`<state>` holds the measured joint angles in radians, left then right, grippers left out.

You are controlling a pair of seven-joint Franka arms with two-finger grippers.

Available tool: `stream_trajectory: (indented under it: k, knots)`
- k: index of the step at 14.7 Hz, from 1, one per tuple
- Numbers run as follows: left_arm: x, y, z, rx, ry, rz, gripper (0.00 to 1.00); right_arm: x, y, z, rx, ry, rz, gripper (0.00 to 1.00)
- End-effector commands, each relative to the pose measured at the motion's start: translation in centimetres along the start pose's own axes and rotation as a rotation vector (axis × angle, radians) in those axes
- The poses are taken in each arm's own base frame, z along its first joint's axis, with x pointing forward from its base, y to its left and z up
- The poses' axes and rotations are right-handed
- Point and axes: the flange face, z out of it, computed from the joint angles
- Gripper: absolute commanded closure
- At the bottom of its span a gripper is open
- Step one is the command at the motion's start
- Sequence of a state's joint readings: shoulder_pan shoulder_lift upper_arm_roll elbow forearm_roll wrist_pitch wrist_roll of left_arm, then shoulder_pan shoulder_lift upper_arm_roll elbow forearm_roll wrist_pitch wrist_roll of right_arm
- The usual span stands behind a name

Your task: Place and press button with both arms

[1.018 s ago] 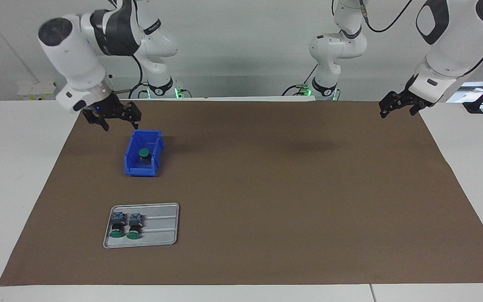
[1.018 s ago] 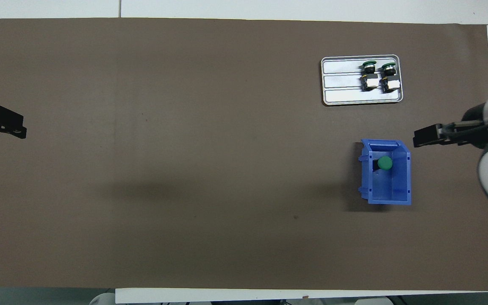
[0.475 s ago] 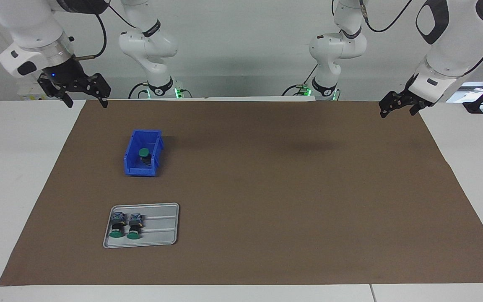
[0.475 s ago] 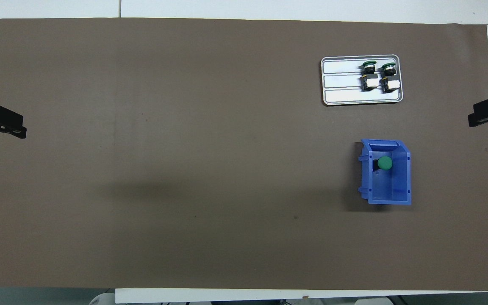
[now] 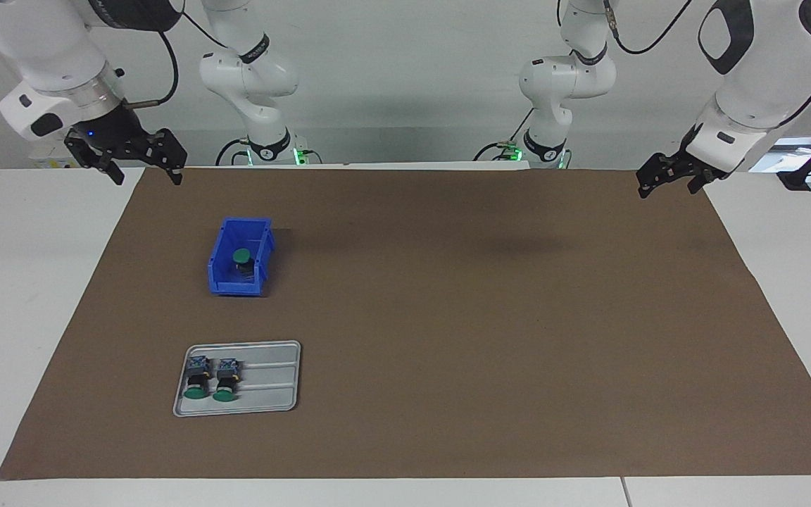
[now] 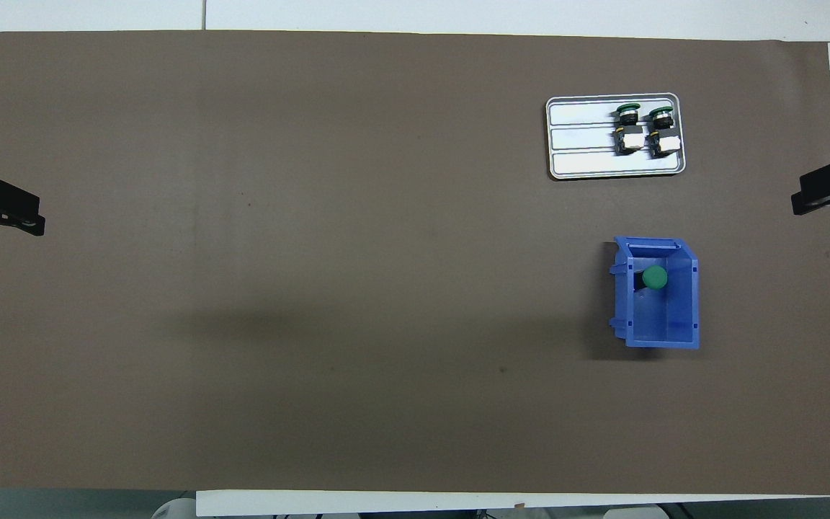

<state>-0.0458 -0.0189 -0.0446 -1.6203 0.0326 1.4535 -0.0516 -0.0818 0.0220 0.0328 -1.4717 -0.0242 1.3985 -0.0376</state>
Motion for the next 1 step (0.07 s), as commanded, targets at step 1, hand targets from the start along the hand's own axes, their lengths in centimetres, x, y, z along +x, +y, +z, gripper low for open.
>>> stream_trajectory:
  k: [1]
  knots:
    - [-0.89,0.0,-0.07,-0.002,0.007,-0.006,0.0,0.02,0.05,-0.25,-0.007,-0.009,-0.017,0.0]
